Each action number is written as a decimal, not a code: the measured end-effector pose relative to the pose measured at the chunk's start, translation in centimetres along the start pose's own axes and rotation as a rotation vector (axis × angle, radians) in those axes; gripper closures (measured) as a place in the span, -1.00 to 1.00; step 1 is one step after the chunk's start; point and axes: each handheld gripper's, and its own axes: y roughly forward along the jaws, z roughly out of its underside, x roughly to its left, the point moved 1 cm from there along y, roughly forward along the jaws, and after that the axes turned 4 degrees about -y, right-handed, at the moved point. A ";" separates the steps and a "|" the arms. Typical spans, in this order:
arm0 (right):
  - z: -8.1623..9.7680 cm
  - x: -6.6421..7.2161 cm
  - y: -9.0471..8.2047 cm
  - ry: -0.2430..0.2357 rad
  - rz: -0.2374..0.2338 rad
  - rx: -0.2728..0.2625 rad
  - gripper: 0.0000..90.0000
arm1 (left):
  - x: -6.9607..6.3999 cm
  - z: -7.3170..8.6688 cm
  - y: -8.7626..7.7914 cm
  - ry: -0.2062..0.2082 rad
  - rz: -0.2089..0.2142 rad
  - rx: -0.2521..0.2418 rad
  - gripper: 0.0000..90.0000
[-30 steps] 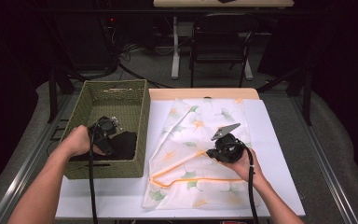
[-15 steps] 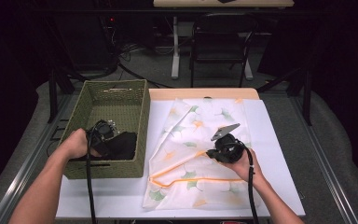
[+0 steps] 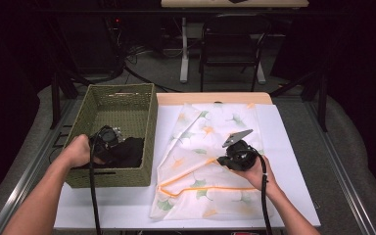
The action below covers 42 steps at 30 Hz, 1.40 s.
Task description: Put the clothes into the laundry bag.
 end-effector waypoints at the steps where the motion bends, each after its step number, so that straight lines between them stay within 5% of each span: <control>1: 0.0 0.0 0.0 0.000 0.000 0.000 0.99 | 0.0 0.1 -0.2 -0.008 0.003 -0.007 0.36; 13: 0.0 0.0 0.0 0.000 0.002 -0.001 0.99 | 0.0 0.7 -2.8 -0.017 -0.009 -0.060 0.36; 42: 0.0 -0.1 -0.1 0.005 0.007 -0.008 0.99 | -0.9 0.4 -7.5 -0.028 -0.047 -0.071 0.36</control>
